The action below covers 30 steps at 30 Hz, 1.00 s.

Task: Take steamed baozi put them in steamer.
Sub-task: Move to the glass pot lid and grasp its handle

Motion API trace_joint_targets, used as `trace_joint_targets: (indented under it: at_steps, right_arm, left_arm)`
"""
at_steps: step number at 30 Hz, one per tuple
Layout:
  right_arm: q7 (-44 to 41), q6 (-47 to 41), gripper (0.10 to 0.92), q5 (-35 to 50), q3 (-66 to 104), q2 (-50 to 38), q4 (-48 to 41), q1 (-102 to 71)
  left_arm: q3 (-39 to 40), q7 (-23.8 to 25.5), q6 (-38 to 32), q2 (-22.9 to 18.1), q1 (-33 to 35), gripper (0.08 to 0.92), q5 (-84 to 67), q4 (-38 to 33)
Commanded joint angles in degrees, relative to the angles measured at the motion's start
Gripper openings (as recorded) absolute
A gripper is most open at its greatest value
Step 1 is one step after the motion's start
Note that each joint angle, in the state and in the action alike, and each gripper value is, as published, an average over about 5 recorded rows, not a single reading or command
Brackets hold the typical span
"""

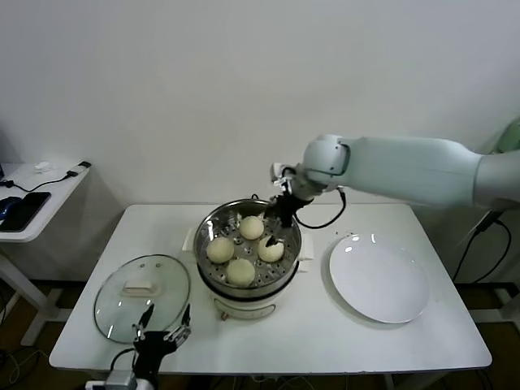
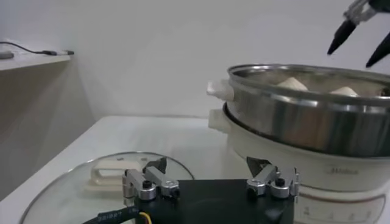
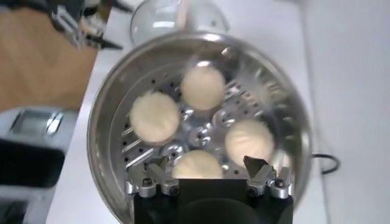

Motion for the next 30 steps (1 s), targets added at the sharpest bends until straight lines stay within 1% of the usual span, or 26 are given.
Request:
trace_joint_targets:
  at_steps: [1,4,6,9,12,15,19,22,25,30]
  right_arm:
    - [18.3,5.23,0.823,-1.89,23.59,-14.0,0.49,-10.82]
    - [25.59,5.83,0.823,-7.13,34.27,-18.84,1.22,-19.13]
    - [28.55,5.8,0.823,-8.02,42.05,-22.27,2.98,-25.66]
    - [31.19,6.84,0.823,-10.24,54.52,-27.33,6.77,-38.26]
    - [33.54,10.7,0.823,-12.9,61.76,-31.97,9.76,-49.48]
    - [35.37,14.9,0.823,-15.43,74.65,-33.34,11.47,-64.95]
    - [35.67,17.73,0.823,-19.28,97.16,-29.47,13.54,-89.69]
    - [34.56,19.66,0.823,-21.5,109.24,-24.32,14.62,-103.23]
    - [33.15,22.24,0.823,-23.02,117.63,-18.26,15.23,-112.55]
    - [31.88,28.48,0.823,-24.68,123.06,-9.14,14.14,-121.39]
  left_arm:
    - [-0.11,-0.52,-1.12,0.16,-0.51,0.823,-2.38,-0.44]
    - [-0.16,-1.43,-2.32,0.34,-1.02,0.823,-2.8,-0.4]
    - [-0.31,-1.79,-2.71,0.48,-1.46,0.823,-3.1,-0.45]
    - [-0.86,-2.2,-3.67,0.78,-2.55,0.823,-3.38,0.13]
    - [-1.73,-2.5,-4.51,1.79,-3.56,0.823,-3.98,1.31]
    - [-2.52,-2.65,-4.66,2.96,-4.29,0.823,-4.91,2.25]
    - [-3.0,-2.79,-4.8,3.71,-5.14,0.823,-5.28,2.89]
    - [-3.07,-2.88,-5.13,3.76,-5.62,0.823,-4.52,3.33]
    - [-3.14,-2.85,-5.89,3.9,-5.93,0.823,-2.5,4.37]
    - [-3.64,-3.35,-8.06,3.59,-6.99,0.823,0.22,6.67]
